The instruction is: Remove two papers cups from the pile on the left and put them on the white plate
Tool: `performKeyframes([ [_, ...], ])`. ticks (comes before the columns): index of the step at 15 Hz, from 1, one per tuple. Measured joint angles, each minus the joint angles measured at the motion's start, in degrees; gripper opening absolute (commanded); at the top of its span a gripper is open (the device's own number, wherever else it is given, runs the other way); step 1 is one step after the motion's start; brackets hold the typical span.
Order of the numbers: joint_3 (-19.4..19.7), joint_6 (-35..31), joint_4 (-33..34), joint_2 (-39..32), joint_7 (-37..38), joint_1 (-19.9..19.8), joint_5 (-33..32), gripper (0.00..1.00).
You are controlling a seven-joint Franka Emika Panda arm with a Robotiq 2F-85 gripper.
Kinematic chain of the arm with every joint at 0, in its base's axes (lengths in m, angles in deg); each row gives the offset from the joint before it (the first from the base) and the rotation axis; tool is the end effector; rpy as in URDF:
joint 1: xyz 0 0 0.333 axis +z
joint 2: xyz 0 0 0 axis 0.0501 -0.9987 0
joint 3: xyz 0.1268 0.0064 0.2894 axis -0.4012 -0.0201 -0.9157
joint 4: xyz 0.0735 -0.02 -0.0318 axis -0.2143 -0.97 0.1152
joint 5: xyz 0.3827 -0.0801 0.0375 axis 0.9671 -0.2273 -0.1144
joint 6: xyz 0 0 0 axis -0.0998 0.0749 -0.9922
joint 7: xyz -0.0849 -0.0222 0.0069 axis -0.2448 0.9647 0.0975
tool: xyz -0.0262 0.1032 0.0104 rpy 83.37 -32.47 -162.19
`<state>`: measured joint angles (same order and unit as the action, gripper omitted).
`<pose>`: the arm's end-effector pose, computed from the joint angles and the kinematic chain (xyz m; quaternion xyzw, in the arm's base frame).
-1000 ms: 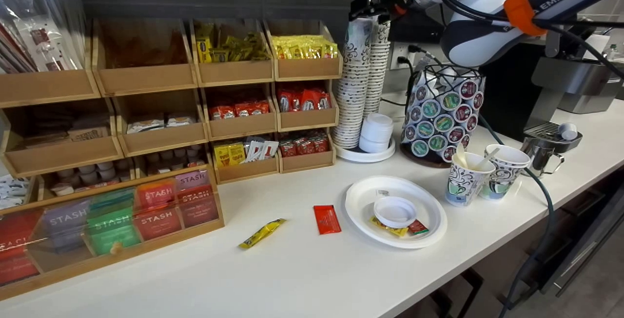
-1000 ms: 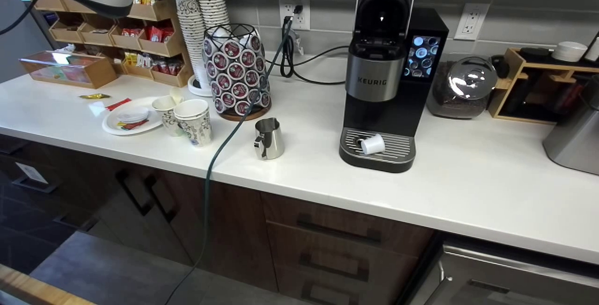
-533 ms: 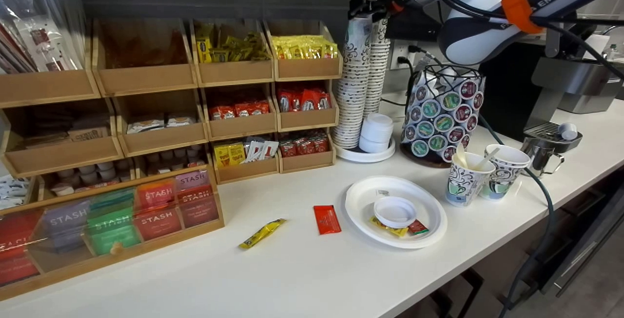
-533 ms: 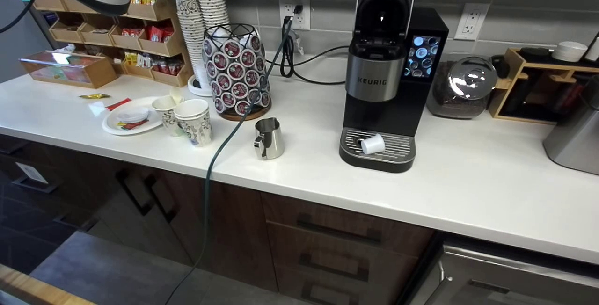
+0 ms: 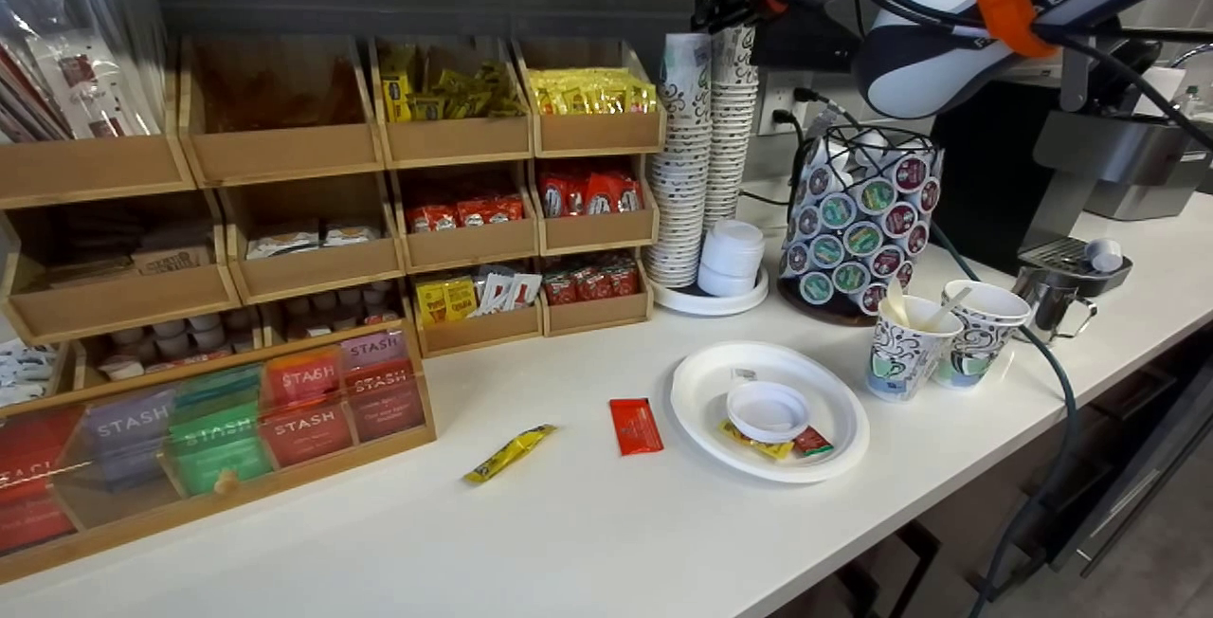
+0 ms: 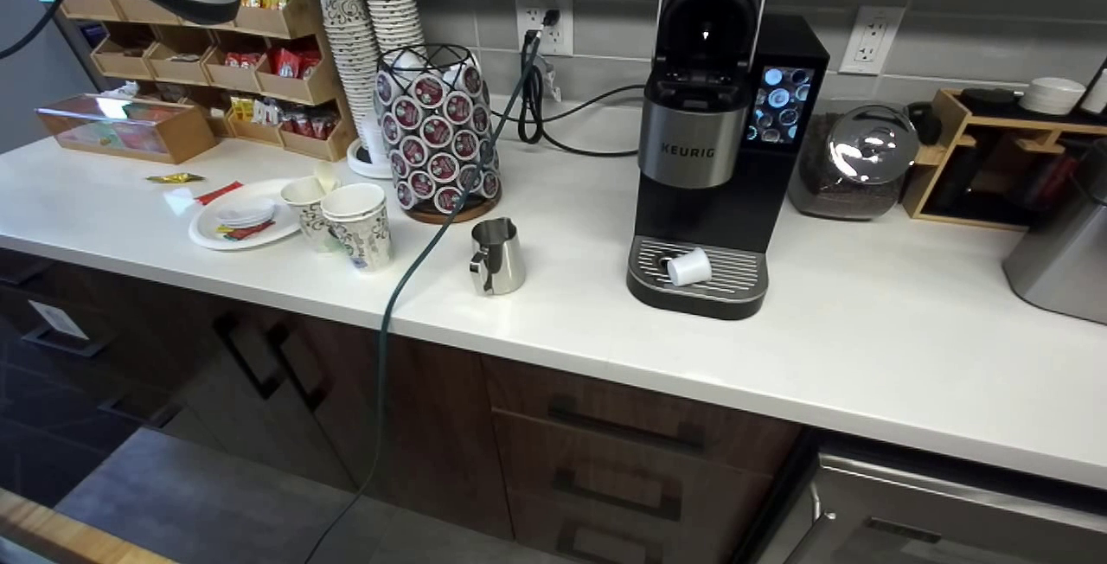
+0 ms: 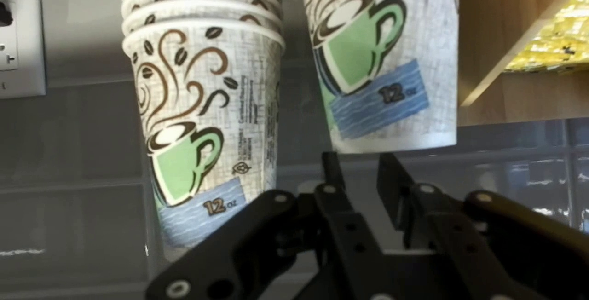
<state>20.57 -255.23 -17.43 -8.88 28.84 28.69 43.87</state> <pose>0.7124 0.1051 0.4757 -0.8145 0.0205 -0.5793 0.0220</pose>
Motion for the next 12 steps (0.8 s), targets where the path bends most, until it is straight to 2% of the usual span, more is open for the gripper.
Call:
performKeyframes([
  [1,0.0,0.0,0.0,0.0,0.0,0.02,0.0,0.43],
  [2,0.0,0.0,-0.02,0.0,0.0,0.04,0.0,0.44],
  [9,0.92,1.72,-0.04,-0.1,-0.01,0.8,-0.01,0.96],
  [10,0.97,1.72,-0.04,-0.1,-0.01,0.87,-0.01,1.0],
  [12,0.95,1.72,-0.05,-0.1,-0.01,0.99,-0.01,1.0],
])
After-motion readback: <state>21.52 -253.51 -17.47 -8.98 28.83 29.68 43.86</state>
